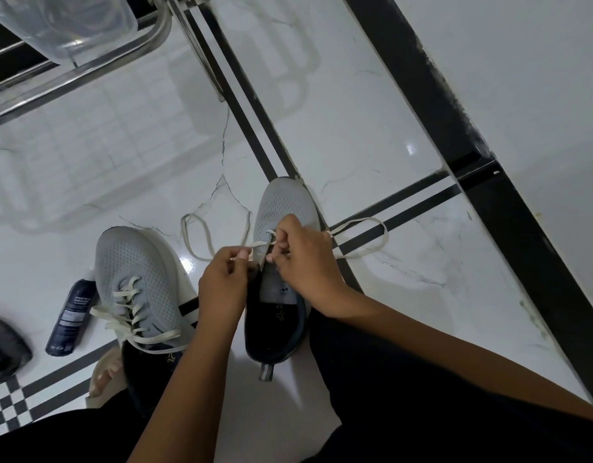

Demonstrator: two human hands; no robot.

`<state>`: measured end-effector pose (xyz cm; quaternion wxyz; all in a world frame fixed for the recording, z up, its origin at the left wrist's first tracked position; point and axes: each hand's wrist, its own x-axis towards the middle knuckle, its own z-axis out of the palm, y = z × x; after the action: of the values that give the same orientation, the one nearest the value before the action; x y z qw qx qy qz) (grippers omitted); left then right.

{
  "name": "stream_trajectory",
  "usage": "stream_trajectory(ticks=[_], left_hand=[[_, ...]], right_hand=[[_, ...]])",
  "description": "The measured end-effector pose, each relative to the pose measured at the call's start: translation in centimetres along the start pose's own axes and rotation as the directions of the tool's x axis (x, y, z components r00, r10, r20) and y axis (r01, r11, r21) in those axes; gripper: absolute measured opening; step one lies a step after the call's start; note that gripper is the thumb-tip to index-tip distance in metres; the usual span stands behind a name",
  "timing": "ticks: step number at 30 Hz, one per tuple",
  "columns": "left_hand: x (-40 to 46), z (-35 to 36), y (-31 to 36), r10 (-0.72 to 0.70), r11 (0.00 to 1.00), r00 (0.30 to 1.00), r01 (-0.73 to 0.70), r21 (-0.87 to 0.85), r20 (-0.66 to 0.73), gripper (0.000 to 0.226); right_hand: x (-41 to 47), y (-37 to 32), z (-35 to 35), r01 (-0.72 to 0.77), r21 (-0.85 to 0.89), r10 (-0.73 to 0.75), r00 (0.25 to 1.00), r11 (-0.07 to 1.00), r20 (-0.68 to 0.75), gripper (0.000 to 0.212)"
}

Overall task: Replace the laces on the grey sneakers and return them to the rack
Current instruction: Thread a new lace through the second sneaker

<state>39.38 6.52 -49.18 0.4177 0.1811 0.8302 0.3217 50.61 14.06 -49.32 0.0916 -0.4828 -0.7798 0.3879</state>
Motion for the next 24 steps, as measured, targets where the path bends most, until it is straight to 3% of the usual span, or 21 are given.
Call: stream_trajectory(ticks=[3,6,8,9,10,11,12,13,14,15,16,17,19,20,21,22,24], left_hand=[[0.5,-0.1,0.4,0.088,0.985,0.994,-0.096,0.144,0.065,0.016],[0.4,0.2,0.9,0.138,0.971,0.988,-0.148,0.188,0.068,0.012],[0.4,0.0,0.7,0.077,0.995,0.997,-0.079,0.058,0.029,0.011],[0.5,-0.4,0.6,-0.02,0.994,1.0,0.018,-0.104,-0.019,0.009],[1.0,-1.2,0.5,-0.17,0.933,0.983,0.139,-0.332,-0.067,0.011],[1.7,-2.3,0.4,-0.339,0.766,0.936,0.221,-0.603,-0.088,0.015],[2.3,-3.7,0.3,-0.47,0.497,0.88,0.202,-0.844,-0.067,0.02],[2.8,-5.3,0.1,-0.533,0.218,0.846,0.102,-0.971,-0.031,0.023],[3.2,-6.8,-0.2,-0.543,0.058,0.839,0.007,-0.998,-0.026,0.025],[3.3,-8.1,-0.2,-0.536,0.064,0.842,-0.027,-0.998,-0.057,0.027],[3.5,-8.9,0.0,-0.509,0.202,0.854,-0.01,-0.979,-0.113,0.027],[3.4,-9.2,0.4,-0.453,0.412,0.874,0.03,-0.91,-0.176,0.026],[3.2,-8.1,1.7,-0.243,0.847,0.944,0.095,-0.524,-0.222,0.022],[2.9,-7.0,2.4,-0.097,0.97,0.982,0.057,-0.237,-0.162,0.021],[2.6,-5.6,2.8,0.022,0.999,0.999,-0.02,0.048,-0.049,0.022],[2.3,-4.2,2.8,0.095,0.958,0.994,-0.106,0.266,0.053,0.024],[1.7,-1.7,2.7,0.129,0.892,0.986,-0.163,0.422,0.108,0.027]], right_hand=[[-0.1,0.3,-0.7,0.005,0.054,-0.006,1.0,0.999,0.015,0.025],[-1.0,0.9,-1.9,0.136,-0.116,-0.135,0.991,0.984,0.017,0.025],[-1.9,1.5,-2.6,0.112,-0.222,-0.087,0.989,0.969,0.121,0.029],[-2.2,1.8,-2.8,0.051,-0.241,-0.007,0.984,0.969,0.179,0.028],[-2.3,2.1,-2.8,-0.02,-0.258,0.077,0.973,0.966,0.215,0.03],[-2.4,2.6,-2.9,-0.057,-0.268,0.119,0.968,0.962,0.222,0.033],[-2.4,2.8,-3.0,-0.07,-0.266,0.13,0.968,0.961,0.214,0.033],[-2.3,2.8,-3.1,-0.07,-0.252,0.123,0.972,0.965,0.201,0.03],[-2.4,2.7,-3.2,-0.059,-0.24,0.103,0.979,0.969,0.175,0.025],[-2.4,2.6,-3.3,-0.045,-0.231,0.079,0.987,0.972,0.14,0.019],[-2.4,2.4,-3.3,-0.028,-0.228,0.052,0.994,0.973,0.101,0.017],[-2.3,2.3,-3.2,-0.014,-0.233,0.029,0.998,0.972,0.062,0.017],[-1.9,2.1,-2.7,0.021,-0.253,-0.019,1.0,0.967,0.01,0.021],[-1.5,2.1,-2.4,0.045,-0.268,-0.049,0.999,0.962,-0.007,0.022],[-1.1,2.0,-2.2,0.063,-0.283,-0.072,0.997,0.957,-0.021,0.022],[-0.7,1.9,-2.0,0.076,-0.297,-0.089,0.996,0.952,-0.03,0.02],[-0.2,1.9,-1.9,0.093,-0.324,-0.112,0.993,0.942,-0.041,0.017]])
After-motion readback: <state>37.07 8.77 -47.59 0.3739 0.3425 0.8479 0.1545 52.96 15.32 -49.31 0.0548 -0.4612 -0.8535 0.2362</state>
